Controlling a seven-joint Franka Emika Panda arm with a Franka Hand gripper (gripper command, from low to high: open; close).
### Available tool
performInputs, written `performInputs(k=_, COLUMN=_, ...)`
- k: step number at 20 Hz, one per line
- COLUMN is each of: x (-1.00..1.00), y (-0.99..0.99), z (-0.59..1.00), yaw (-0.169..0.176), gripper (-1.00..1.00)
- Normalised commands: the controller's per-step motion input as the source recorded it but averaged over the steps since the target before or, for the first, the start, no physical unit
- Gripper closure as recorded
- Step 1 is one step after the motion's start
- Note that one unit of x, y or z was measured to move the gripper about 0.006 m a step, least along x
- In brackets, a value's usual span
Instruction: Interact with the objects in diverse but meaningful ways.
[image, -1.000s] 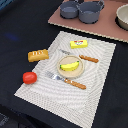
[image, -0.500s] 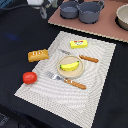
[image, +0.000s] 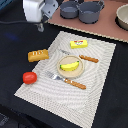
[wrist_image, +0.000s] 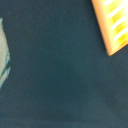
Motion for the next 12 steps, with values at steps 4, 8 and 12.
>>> performInputs(k=4, x=0.06, y=-0.41, z=-0.28, yaw=0.082, gripper=-1.0)
performInputs(k=8, x=0.08, y=-0.25, z=-0.32, yaw=0.067, gripper=-1.0)
performInputs(k=12, x=0.05, y=-0.21, z=-0.35, yaw=0.087, gripper=-1.0)
